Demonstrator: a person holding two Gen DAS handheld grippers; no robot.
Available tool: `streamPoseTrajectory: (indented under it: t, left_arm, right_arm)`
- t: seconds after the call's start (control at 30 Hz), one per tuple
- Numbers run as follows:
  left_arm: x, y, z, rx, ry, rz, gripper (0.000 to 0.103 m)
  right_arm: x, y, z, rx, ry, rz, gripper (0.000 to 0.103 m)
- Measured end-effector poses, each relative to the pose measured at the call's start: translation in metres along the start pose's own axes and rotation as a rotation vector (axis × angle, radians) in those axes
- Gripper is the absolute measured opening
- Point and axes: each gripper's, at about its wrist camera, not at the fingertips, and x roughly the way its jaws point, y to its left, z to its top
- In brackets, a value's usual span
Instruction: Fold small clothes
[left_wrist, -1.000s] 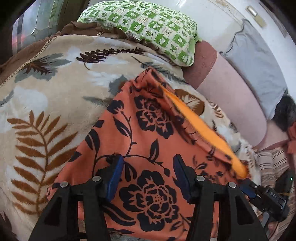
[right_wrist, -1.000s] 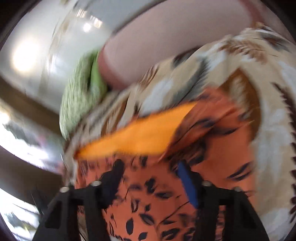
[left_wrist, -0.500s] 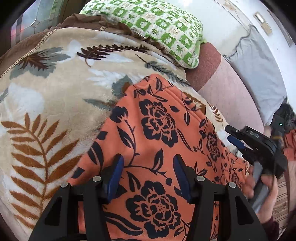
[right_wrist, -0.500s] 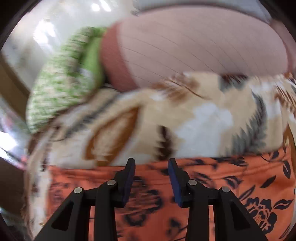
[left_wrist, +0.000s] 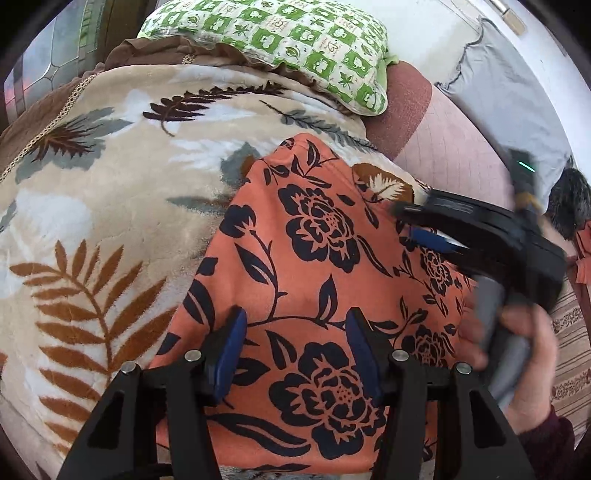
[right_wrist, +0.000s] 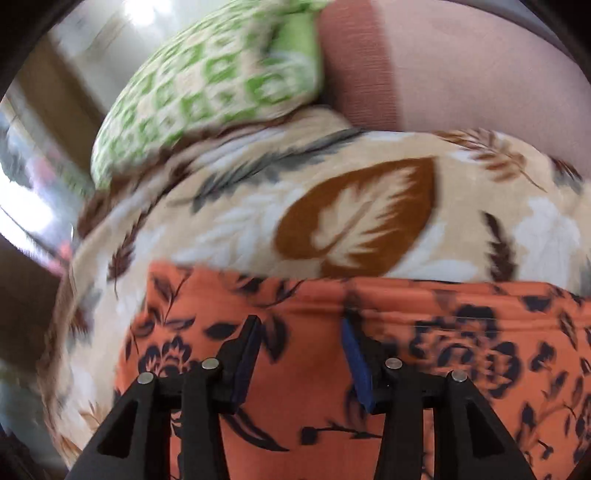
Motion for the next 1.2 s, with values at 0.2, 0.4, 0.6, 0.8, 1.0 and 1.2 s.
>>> streamPoseTrajectory:
  t: [0.2, 0.4, 0.6, 0.8, 1.0, 1.2]
  left_arm:
    - [0.000, -0.010, -0.005, 0.055, -0.012, 0.061, 0.057]
    - [0.005, -0.018, -0.010, 0.098, -0.022, 0.088, 0.069]
    - [0.014, -0.038, -0.014, 0.202, -0.027, 0.195, 0.076]
    - [0.007, -0.047, -0.018, 0.210, -0.059, 0.240, 0.077]
    - [-0.018, -0.055, -0.032, 0.211, -0.113, 0.205, 0.077]
    - [-0.029, -0.063, -0.050, 0.252, -0.141, 0.183, 0.077]
  right_arm:
    - [-0.090, -0.086, -0.020, 0.040, -0.148, -0.150, 0.049]
    - [-0.108, -0.227, -0.039, 0.296, -0.068, -0.260, 0.048]
    - [-0.108, -0.288, -0.032, 0.550, -0.190, -0.174, 0.043]
    - [-0.174, -0.239, -0.061, 0.381, -0.236, -0.108, 0.045]
    - [-0.199, -0.178, -0.137, 0.248, -0.149, -0.131, 0.049]
    - [-0.161, -0.182, -0.188, 0.277, -0.120, -0.146, 0.052]
